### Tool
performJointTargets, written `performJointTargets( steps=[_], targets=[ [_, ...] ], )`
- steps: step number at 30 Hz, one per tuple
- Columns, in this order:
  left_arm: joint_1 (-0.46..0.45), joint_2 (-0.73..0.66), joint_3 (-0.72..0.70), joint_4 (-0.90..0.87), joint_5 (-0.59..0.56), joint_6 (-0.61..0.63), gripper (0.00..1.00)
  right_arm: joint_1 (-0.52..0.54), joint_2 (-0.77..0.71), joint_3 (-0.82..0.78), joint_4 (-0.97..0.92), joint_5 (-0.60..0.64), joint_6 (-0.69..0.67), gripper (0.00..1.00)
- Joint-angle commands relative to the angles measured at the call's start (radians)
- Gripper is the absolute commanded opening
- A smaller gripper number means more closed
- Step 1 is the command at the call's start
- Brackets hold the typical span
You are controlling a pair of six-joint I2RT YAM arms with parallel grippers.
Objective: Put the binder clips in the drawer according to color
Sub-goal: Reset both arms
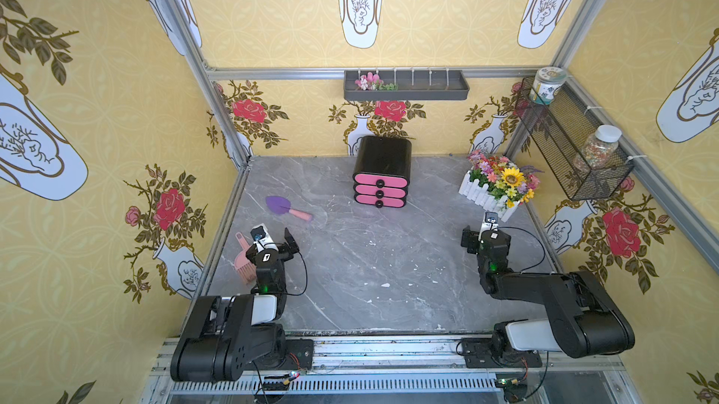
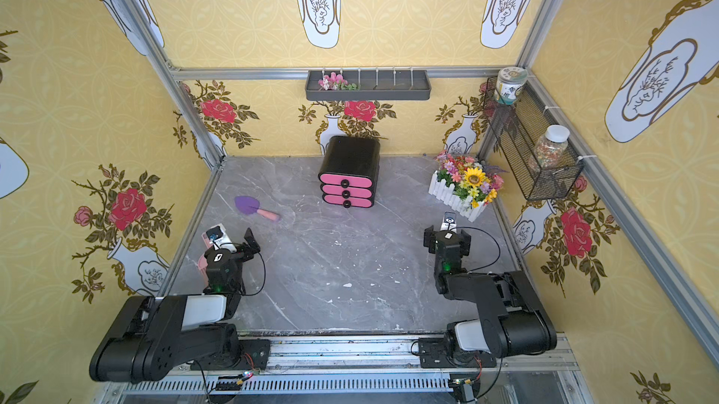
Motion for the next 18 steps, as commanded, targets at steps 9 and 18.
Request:
performJointTargets(
  steps=[9,18],
  targets=[
    [0.03,0.009,0.053,0.072,0.1,0.005,1.0,-0.033,0.013,0.043,0.012,-0.205,-0.006,0.97],
    [0.031,-0.009,0.044,0.073,0.092,0.004,1.0,-0.04,0.013,0.038,0.025,-0.208,-0.002,0.97]
  ],
)
